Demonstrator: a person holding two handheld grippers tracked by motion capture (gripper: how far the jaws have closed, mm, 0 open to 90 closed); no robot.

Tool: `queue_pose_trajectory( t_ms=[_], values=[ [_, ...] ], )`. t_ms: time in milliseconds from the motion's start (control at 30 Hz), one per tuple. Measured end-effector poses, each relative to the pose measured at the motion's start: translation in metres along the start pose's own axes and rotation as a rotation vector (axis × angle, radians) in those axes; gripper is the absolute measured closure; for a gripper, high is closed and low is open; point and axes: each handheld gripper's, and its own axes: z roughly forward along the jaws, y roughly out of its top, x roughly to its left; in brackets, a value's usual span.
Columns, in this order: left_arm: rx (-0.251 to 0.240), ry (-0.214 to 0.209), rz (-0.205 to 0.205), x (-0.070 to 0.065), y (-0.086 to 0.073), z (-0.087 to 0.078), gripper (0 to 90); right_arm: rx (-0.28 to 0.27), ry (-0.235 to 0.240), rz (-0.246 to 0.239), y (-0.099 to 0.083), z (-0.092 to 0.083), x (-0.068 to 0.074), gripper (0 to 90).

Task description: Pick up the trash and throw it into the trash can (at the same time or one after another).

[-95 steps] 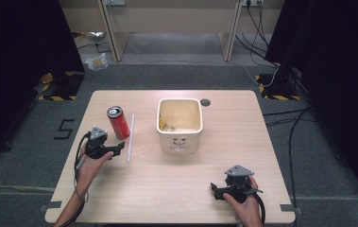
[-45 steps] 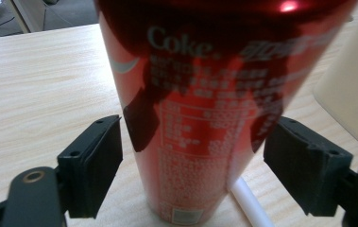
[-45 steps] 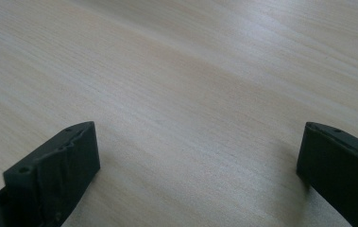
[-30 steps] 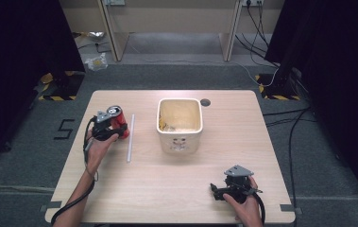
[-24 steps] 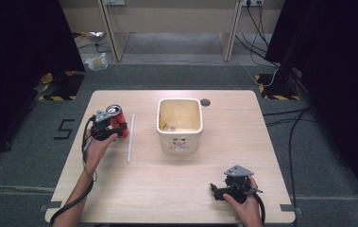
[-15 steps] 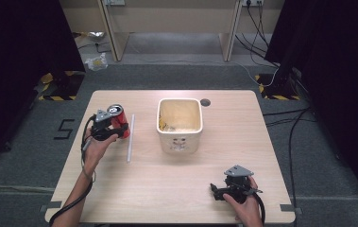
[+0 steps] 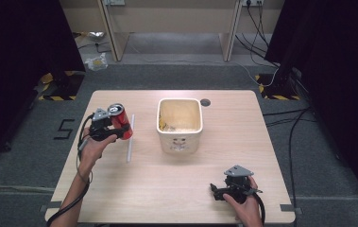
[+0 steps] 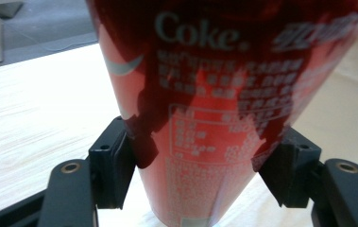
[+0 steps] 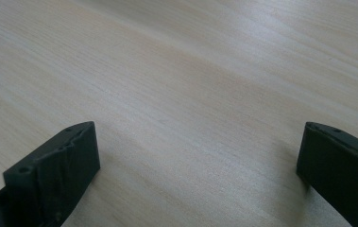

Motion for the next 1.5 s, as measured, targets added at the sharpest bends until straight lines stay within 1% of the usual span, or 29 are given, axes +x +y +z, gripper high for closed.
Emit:
queue_pose_trajectory(
  t_ms=[100, 133, 400, 567, 800, 1133, 1300, 1433, 1500],
  values=[
    [0.000, -0.019, 0.006, -0.004, 0.002, -0.003, 34.1, -0.001, 0.000, 0.000, 0.000, 0.000, 0.000, 0.3],
    [-0.004, -0.030, 0.007, -0.005, 0.004, -0.004, 34.1, 0.000, 0.000, 0.001, 0.000, 0.000, 0.000, 0.3],
    [-0.024, -0.077, 0.017, -0.013, 0.012, -0.018, 34.1, 0.001, 0.001, 0.004, 0.000, 0.000, 0.000, 0.3],
    [-0.024, -0.085, 0.037, -0.020, 0.015, -0.023, 34.1, 0.000, 0.001, 0.002, 0.000, 0.000, 0.000, 0.3],
    [-0.028, -0.106, 0.048, -0.026, 0.019, -0.029, 34.1, 0.000, 0.000, 0.001, 0.000, 0.000, 0.000, 0.3],
    [-0.032, -0.142, 0.038, -0.026, 0.026, -0.031, 34.1, 0.000, 0.000, 0.000, 0.000, 0.000, 0.000, 0.3],
    [-0.035, -0.146, 0.038, -0.025, 0.033, -0.034, 34.1, 0.000, 0.000, 0.002, 0.000, 0.000, 0.000, 0.3],
    [-0.046, -0.164, 0.042, -0.027, 0.042, -0.037, 34.1, 0.000, 0.000, 0.000, 0.000, 0.000, 0.000, 0.3],
    [-0.048, -0.170, 0.051, -0.029, 0.048, -0.038, 34.1, 0.000, 0.000, 0.000, 0.000, 0.000, 0.000, 0.3]
  ],
)
